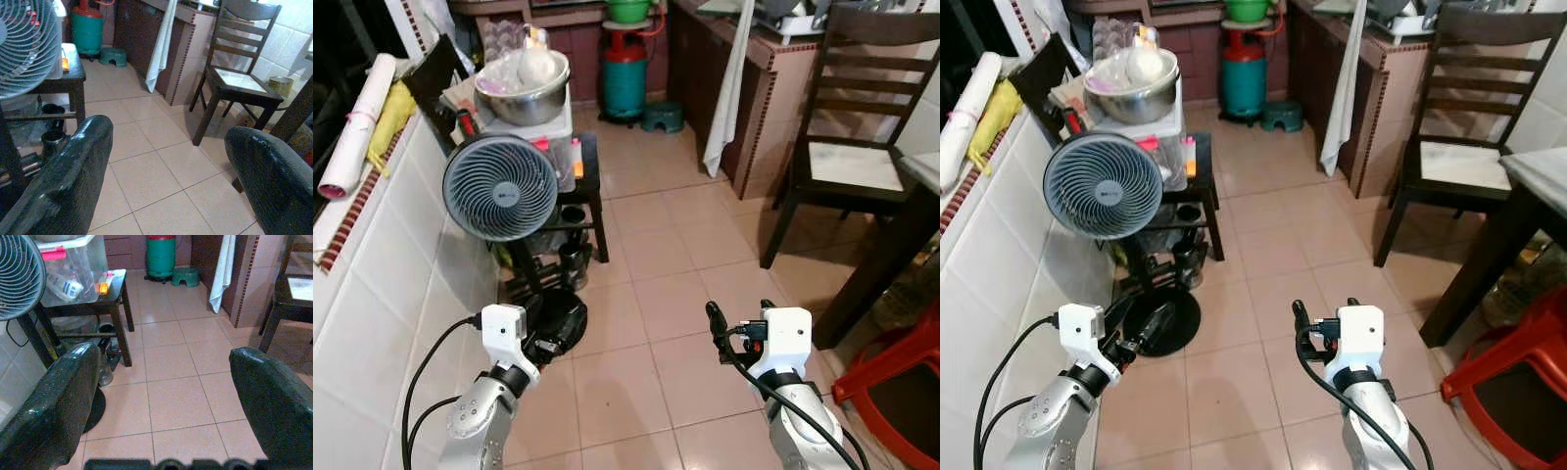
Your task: Setting the table
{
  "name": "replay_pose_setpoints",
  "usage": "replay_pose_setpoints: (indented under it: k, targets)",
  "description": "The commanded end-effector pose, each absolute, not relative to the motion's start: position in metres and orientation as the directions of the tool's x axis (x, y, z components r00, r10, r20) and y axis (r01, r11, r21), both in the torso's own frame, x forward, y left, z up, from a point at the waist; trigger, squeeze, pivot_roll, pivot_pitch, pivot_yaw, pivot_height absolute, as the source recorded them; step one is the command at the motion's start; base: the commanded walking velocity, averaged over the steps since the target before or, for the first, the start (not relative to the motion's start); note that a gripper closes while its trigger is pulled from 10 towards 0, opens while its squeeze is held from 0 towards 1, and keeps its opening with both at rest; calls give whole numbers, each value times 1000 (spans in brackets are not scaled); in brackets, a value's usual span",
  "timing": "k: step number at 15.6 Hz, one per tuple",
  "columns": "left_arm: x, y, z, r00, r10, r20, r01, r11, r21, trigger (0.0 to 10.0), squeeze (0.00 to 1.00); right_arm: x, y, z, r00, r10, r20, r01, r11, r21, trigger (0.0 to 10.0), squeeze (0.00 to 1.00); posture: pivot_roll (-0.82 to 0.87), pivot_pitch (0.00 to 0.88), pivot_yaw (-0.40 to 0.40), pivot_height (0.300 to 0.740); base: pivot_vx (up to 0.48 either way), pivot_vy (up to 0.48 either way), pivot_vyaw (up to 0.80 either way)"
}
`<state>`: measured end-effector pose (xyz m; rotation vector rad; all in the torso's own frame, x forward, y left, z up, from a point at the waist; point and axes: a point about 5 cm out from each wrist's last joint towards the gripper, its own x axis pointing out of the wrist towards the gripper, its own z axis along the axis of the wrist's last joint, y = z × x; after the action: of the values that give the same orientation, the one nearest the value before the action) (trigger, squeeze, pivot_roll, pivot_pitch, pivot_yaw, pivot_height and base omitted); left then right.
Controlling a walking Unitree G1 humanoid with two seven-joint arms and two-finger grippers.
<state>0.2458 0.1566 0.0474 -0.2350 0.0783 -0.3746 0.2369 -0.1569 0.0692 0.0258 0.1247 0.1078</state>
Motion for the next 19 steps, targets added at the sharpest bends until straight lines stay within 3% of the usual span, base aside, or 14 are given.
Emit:
replay_pose_setpoints:
  k: [1,15,19]
  targets:
    - [245,157,48,925,-378,-25,362,902,-237,10000,0,238,-155,70,986,118,-120,-116,993,29,10000,0,-58,0,87,740,259,0,-800]
    - [247,150,45,905,-424,-39,405,885,-231,10000,0,250,-158,74,990,103,-99,-103,995,4,10000,0,-59,0,93,740,292,0,-800]
    - [252,159,66,958,-279,68,287,936,-203,10000,0,239,-161,94,997,75,4,-75,997,-7,10000,0,-65,0,77,740,74,0,-555]
